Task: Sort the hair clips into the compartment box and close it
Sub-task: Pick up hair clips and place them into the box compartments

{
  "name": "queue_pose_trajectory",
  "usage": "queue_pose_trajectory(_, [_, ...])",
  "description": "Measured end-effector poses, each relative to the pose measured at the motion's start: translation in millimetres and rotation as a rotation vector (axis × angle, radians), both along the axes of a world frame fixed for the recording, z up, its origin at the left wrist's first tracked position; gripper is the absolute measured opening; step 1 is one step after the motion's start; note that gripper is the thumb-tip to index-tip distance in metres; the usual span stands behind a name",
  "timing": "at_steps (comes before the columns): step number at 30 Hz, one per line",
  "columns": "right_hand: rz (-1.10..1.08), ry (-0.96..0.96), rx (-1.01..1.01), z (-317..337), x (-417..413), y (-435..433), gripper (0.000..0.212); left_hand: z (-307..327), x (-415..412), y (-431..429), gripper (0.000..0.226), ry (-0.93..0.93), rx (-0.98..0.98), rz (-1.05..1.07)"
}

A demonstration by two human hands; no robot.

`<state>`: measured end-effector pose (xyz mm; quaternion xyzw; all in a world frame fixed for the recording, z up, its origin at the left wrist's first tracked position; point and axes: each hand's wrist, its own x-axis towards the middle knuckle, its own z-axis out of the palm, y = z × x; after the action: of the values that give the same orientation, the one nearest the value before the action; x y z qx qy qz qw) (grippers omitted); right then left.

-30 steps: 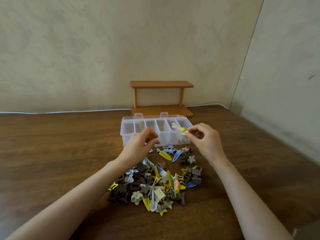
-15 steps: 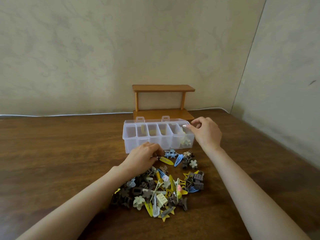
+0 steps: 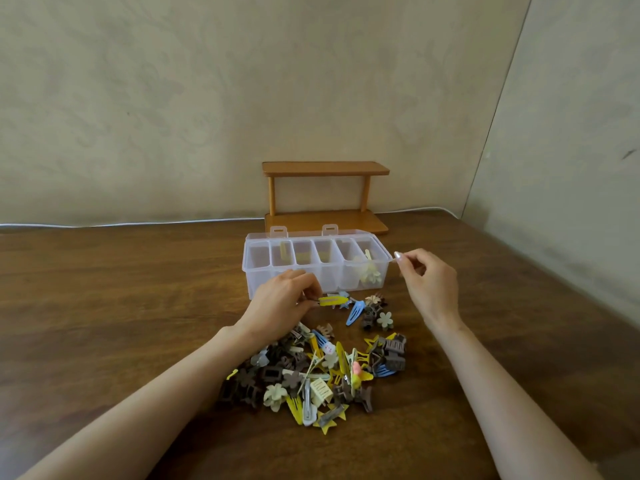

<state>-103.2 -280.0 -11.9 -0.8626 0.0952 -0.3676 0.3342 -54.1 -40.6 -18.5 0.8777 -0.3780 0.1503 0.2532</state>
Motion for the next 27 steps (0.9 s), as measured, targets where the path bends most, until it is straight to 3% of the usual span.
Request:
queue_pose_trajectory(8, [0.076,0.030,0.010,-2,3,-1,0.016,25,0,-9,0.012,-0.060,-0.244,0.045])
queue_pose_trajectory(21, [0.171,0.018,0.060,0,0,1,0.014,46,48,-77,0.014,-0.043,-0.173,0.217])
queue_pose_trajectory(27, [0.181,0.011,0.041,4,-2,2,0.014,38,47,-73,0.018,-0.039,-0.184,0.200])
